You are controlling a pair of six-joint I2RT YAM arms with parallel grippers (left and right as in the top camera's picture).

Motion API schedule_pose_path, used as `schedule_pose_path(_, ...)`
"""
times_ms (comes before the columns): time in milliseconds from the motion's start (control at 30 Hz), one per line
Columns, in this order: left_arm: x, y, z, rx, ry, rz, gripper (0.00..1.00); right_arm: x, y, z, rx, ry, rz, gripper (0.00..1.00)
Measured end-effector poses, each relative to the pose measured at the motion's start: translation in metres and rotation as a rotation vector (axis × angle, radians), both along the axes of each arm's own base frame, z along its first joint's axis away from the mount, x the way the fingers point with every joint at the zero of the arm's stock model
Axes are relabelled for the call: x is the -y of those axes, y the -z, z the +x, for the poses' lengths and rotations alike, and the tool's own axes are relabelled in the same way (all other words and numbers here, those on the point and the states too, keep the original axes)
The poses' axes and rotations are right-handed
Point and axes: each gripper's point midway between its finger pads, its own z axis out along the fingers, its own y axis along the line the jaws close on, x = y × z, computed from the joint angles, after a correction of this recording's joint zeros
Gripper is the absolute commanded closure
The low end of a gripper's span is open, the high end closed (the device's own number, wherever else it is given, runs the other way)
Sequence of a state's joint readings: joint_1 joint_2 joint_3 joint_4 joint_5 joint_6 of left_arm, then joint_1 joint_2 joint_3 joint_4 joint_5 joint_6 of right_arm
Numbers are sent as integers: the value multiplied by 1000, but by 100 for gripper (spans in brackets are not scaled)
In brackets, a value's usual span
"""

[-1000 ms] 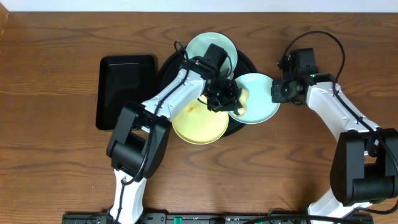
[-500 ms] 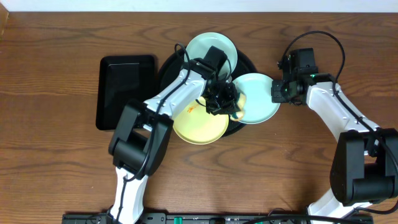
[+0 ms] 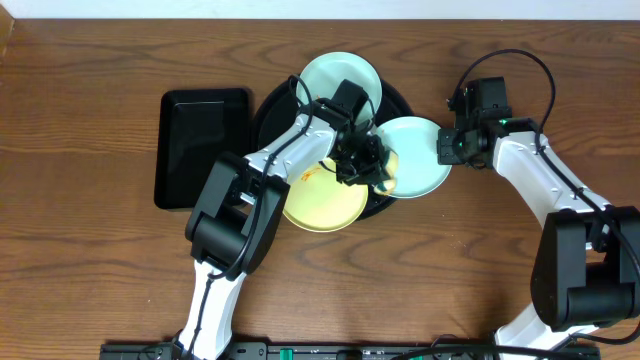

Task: Clean dirty plates on tray and stack at the side
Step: 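Scrub the right green plate again with the sponge in left gripper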

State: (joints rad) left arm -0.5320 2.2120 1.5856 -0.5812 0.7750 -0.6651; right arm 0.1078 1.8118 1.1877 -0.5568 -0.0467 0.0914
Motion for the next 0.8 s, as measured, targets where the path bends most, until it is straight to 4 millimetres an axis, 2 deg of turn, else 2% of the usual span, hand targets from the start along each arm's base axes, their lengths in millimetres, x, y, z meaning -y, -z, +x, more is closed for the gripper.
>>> schedule_pose_path(200, 3, 0, 8, 12, -24, -15, 93, 0, 0, 0, -1, 0, 0, 99)
schedule_pose_path(567, -2, 2, 25, 65, -63, 0, 92, -1, 0, 0, -2, -2, 4, 99)
schedule_pose_path(800, -4, 5, 28, 82, -71, 25, 92, -1, 0, -1, -2, -2, 4, 99)
